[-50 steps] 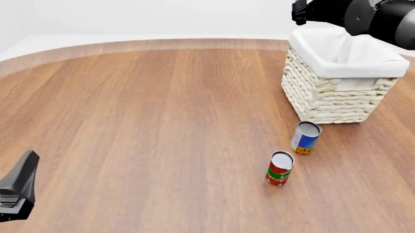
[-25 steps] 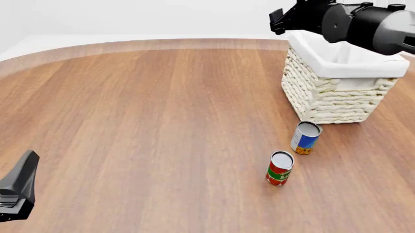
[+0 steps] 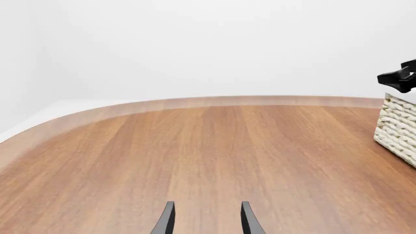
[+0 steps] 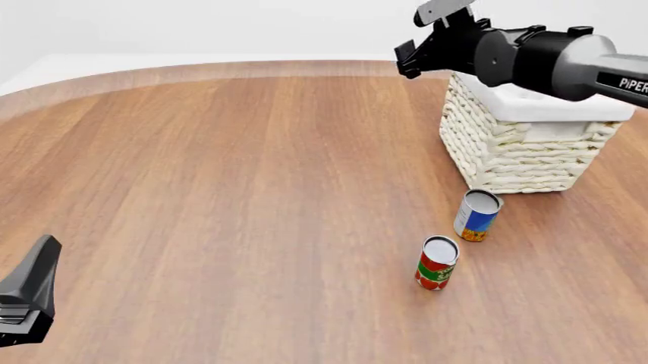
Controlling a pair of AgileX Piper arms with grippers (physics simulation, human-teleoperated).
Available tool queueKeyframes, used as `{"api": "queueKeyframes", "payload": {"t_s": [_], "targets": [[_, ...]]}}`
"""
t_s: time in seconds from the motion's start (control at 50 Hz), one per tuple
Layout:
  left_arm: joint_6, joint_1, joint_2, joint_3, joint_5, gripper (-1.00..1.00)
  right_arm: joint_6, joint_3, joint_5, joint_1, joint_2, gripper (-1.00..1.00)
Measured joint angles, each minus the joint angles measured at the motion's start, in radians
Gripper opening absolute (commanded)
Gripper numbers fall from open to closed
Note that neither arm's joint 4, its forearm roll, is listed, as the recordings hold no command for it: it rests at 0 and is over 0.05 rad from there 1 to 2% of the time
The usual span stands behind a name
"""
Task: Pick up the alphabet soup and the cream cheese box, and put them in the basket.
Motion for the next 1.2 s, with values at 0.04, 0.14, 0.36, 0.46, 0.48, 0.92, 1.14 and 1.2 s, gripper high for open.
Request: {"api": "queueKeyframes", "payload": {"t_s": [0.04,0.14,0.36,0.46,0.48,0.92,1.14,1.2], "targets": [[0.0,0.0,0.0,0.0,0.0,1.0,0.0,0.004,0.0,0.005,0.003,1.0],[0.0,0.0,0.0,0.0,0.0,1.0,0.0,0.015,-0.002,0.017,0.008,1.0],[0.0,0.0,0.0,0.0,0.0,1.0,0.018,0.338,-0.22,0.042,-0.082,1.0],[0.0,0.0,0.0,0.0,0.0,1.0,0.027,0.453,-0.293,0.053,-0.112,1.0],[0.0,0.0,0.0,0.0,0.0,1.0,0.029,0.471,-0.304,0.055,-0.116,1.0],[0.0,0.0,0.0,0.0,0.0,1.0,0.085,0.727,-0.46,0.067,-0.185,1.0],[0.0,0.0,0.0,0.0,0.0,1.0,0.114,0.823,-0.504,0.039,-0.253,1.0],[0.0,0.0,0.0,0.0,0.0,1.0,0.12,0.846,-0.511,0.032,-0.274,1.0]]}}
